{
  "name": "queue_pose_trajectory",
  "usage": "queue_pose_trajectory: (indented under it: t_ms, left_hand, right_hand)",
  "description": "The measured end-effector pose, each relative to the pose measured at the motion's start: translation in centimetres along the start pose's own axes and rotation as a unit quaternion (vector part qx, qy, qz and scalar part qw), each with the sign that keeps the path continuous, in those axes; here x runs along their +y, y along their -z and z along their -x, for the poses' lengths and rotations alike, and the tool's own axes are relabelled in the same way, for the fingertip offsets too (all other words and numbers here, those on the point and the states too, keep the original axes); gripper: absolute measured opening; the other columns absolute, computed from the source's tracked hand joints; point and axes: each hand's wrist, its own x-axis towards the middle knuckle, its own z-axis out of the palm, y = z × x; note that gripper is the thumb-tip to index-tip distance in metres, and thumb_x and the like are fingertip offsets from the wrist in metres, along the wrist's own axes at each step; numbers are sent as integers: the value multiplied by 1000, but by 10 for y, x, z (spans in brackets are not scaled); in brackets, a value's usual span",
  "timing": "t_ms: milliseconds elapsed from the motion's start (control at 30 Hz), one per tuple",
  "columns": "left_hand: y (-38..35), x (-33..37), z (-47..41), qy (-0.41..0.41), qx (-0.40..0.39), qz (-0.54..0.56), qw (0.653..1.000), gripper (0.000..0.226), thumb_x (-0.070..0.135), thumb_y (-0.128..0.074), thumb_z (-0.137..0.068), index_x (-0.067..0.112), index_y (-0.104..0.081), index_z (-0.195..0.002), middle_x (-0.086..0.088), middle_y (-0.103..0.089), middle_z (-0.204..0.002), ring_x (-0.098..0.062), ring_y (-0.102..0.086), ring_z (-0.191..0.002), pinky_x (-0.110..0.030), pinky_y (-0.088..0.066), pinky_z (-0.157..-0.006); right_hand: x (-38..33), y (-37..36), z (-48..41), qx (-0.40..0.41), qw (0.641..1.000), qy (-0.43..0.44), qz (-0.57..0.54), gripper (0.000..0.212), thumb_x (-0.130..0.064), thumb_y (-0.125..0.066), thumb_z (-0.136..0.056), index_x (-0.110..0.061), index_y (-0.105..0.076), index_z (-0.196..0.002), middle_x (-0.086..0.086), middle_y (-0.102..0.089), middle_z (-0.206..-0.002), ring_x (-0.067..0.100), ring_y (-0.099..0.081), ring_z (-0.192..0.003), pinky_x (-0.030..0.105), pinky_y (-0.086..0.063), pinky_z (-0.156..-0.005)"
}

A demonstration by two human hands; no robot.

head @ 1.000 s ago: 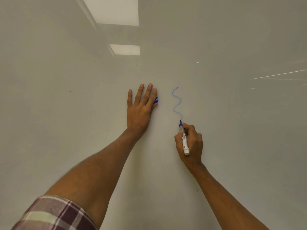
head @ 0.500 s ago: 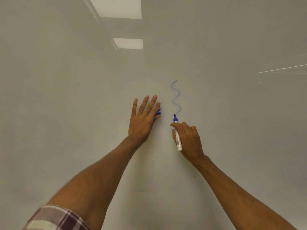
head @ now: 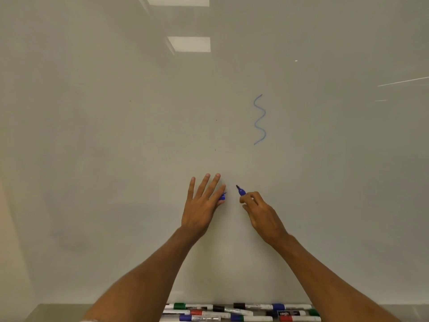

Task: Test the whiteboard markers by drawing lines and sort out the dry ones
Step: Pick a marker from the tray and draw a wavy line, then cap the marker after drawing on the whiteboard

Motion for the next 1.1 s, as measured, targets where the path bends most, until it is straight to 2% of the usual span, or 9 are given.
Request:
queue_pose_trajectory:
  t_ms: [67,167,267,467,600,733,833,967,1100]
  left_hand:
    - [-2,0,15,4,-21,5,1000,49,42,-32,-101,21,-46,-143,-7,-32,-157,-30,-28,-145,-55,-14,-117]
    - [-2,1,31,2,-42,13,999,50,42,-31,-101,21,-44,-144,-6,-34,-156,-29,-29,-144,-55,-12,-117]
    - [-1,-1,42,-1,-54,29,998,50,40,-29,-101,19,-40,-145,-6,-37,-154,-28,-33,-143,-53,-11,-117]
    - [5,-9,58,-15,-66,35,997,52,41,-29,-100,18,-52,-140,-4,-47,-148,-28,-41,-138,-55,-13,-115]
    - [4,-13,67,-42,-60,44,996,47,41,-37,-100,19,-57,-135,-3,-55,-141,-27,-49,-132,-59,-19,-111]
    - [2,-10,77,-81,-45,81,992,35,34,-65,-88,18,-67,-119,-2,-70,-117,-25,-64,-112,-52,-24,-108]
    - [3,-2,88,-76,-76,124,986,26,28,-74,-83,21,-68,-107,1,-73,-94,-22,-69,-90,-43,-25,-93]
    - [6,9,106,-65,-204,172,961,27,27,-48,-102,18,-56,-126,-4,-66,-116,-25,-59,-103,-41,-19,-93]
    - [1,26,123,-68,-230,195,951,32,25,-36,-106,20,-44,-136,-3,-58,-126,-22,-50,-104,-32,-19,-87]
  right_hand:
    - [-4,-3,10,-19,999,-41,-17,35,-8,-60,-91,-18,-48,-123,4,-61,-108,17,-63,-77,0,-35,-68]
    - [-10,-11,18,-47,993,-104,-21,41,-18,-52,-97,-12,-44,-136,5,-60,-124,20,-62,-98,9,-34,-82]
    - [-18,-16,21,-88,991,-96,11,40,-21,-48,-98,-13,-43,-137,4,-57,-128,19,-59,-105,12,-32,-81]
    - [-35,-29,26,-95,994,-42,26,38,-8,-63,-89,-10,-56,-125,9,-65,-111,23,-65,-89,23,-47,-71]
    - [-44,-37,31,-90,995,-40,13,38,-5,-67,-85,-9,-59,-122,11,-67,-107,25,-66,-87,37,-57,-72]
    - [-50,-42,37,-96,992,-70,34,29,-12,-62,-89,-11,-61,-119,11,-68,-104,26,-64,-87,41,-55,-74]
    - [-53,-45,48,-118,987,-101,38,25,-16,-58,-93,-15,-61,-117,8,-68,-103,24,-62,-88,37,-52,-77]
    - [-66,-52,71,-137,980,-143,25,23,-12,-57,-93,-12,-62,-116,10,-67,-104,23,-61,-91,33,-50,-80]
    - [-75,-55,95,-132,976,-171,17,21,-8,-57,-92,-10,-64,-112,11,-67,-99,25,-61,-88,35,-50,-78]
